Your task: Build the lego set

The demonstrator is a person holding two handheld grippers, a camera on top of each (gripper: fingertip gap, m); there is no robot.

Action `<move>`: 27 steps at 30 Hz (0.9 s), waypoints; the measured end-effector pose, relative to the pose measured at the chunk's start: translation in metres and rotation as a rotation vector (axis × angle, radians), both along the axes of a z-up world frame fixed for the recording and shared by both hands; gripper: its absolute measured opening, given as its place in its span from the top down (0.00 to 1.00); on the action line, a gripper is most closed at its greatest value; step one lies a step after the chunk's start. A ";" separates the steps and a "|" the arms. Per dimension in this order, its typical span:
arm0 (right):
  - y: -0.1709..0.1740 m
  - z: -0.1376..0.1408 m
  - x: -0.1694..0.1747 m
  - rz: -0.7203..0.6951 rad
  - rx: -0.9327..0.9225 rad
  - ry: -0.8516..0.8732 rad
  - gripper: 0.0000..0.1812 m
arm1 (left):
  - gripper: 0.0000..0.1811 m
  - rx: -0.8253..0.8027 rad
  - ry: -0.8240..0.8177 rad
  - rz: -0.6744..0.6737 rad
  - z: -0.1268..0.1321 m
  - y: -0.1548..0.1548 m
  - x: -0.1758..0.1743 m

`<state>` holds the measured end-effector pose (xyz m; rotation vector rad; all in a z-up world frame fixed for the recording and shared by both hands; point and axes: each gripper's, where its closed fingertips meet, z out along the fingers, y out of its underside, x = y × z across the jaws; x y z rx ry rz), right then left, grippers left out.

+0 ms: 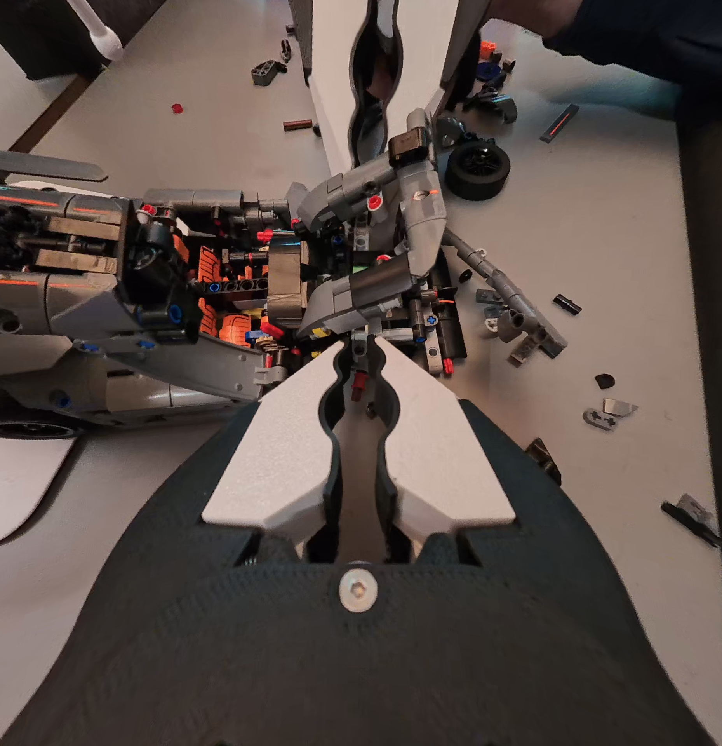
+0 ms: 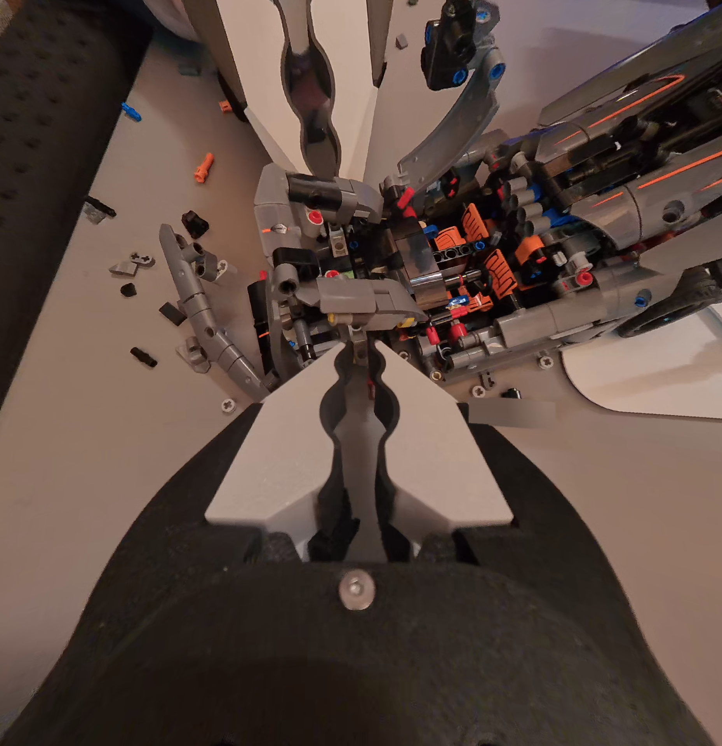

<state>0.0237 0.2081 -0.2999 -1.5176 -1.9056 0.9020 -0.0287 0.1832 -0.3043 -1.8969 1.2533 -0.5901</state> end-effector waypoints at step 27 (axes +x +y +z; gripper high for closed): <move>0.009 -0.001 -0.004 -0.046 0.026 -0.014 0.98 | 0.99 0.254 0.091 -0.107 0.013 -0.005 -0.005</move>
